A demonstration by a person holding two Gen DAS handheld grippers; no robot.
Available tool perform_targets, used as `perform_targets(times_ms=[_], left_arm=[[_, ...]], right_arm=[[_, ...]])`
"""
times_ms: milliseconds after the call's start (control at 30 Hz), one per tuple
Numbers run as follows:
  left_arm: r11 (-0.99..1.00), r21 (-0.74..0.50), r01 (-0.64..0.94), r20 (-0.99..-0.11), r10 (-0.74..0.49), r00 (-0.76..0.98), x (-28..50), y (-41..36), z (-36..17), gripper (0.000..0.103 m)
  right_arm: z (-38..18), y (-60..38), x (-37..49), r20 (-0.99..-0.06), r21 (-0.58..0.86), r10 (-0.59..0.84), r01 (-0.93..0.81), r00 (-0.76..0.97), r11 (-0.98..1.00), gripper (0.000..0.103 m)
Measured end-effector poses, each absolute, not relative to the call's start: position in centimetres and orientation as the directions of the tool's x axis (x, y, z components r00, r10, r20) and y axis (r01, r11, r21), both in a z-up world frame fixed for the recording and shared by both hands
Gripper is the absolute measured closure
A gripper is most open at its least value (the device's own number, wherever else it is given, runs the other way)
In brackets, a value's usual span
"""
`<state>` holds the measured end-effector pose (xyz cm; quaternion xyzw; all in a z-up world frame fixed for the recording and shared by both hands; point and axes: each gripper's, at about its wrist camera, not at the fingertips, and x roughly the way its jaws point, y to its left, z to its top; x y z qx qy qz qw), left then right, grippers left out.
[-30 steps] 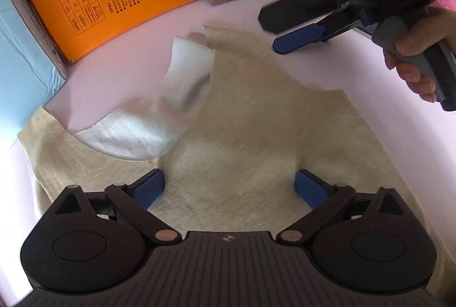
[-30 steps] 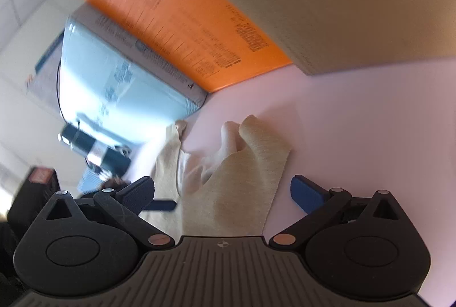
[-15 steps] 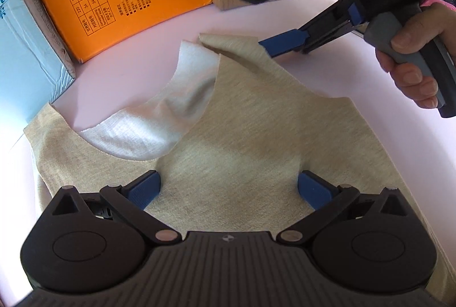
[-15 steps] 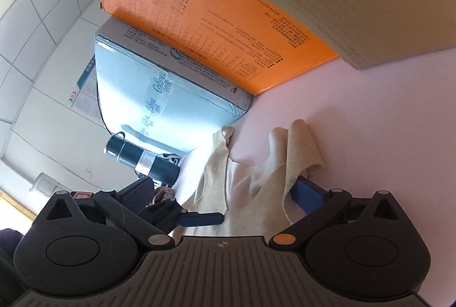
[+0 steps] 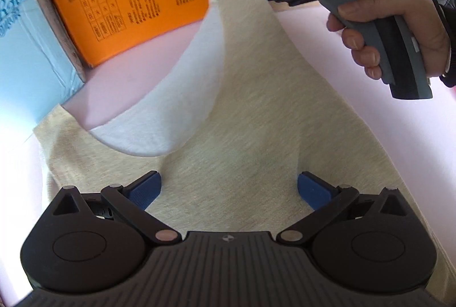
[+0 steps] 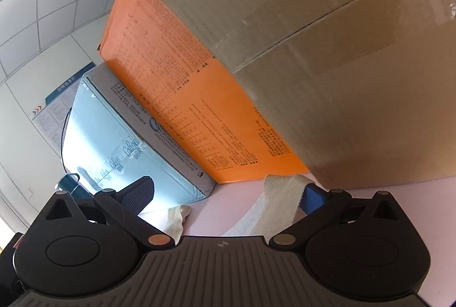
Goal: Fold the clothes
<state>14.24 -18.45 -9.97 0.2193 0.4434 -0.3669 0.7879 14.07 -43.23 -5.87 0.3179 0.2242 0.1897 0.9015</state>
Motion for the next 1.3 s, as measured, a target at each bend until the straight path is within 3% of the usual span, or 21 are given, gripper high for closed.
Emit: perform_targets(times_ms=[100, 267, 667, 867, 1300], left_arm=[[0.65, 0.018, 0.76, -0.859, -0.379, 0.344, 14.4, -18.2, -9.9, 0.0], [0.675, 0.013, 0.738, -0.857, -0.372, 0.356, 14.6, -17.7, -9.8, 0.0], [0.711, 0.013, 0.703, -0.88, -0.326, 0.345, 15.1, -17.3, -9.6, 0.0], [0.725, 0.02, 0.688, -0.885, -0.307, 0.35, 15.3, -16.5, -9.6, 0.0], [0.82, 0.0, 0.572, -0.883, -0.269, 0.385, 17.4, -8.9, -9.7, 0.0]], right_arm=[[-6.8, -43.8, 14.9, -0.383, 0.647, 0.472, -0.134, 0.794, 0.751, 0.0], [-8.3, -43.9, 15.7, -0.433, 0.64, 0.476, -0.11, 0.765, 0.76, 0.0], [-6.9, -43.2, 16.3, -0.426, 0.649, 0.483, -0.113, 0.765, 0.752, 0.0], [-7.1, -42.9, 17.4, -0.507, 0.601, 0.427, -0.048, 0.749, 0.798, 0.0], [-7.7, -43.2, 16.9, -0.484, 0.671, 0.497, -0.06, 0.72, 0.739, 0.0]])
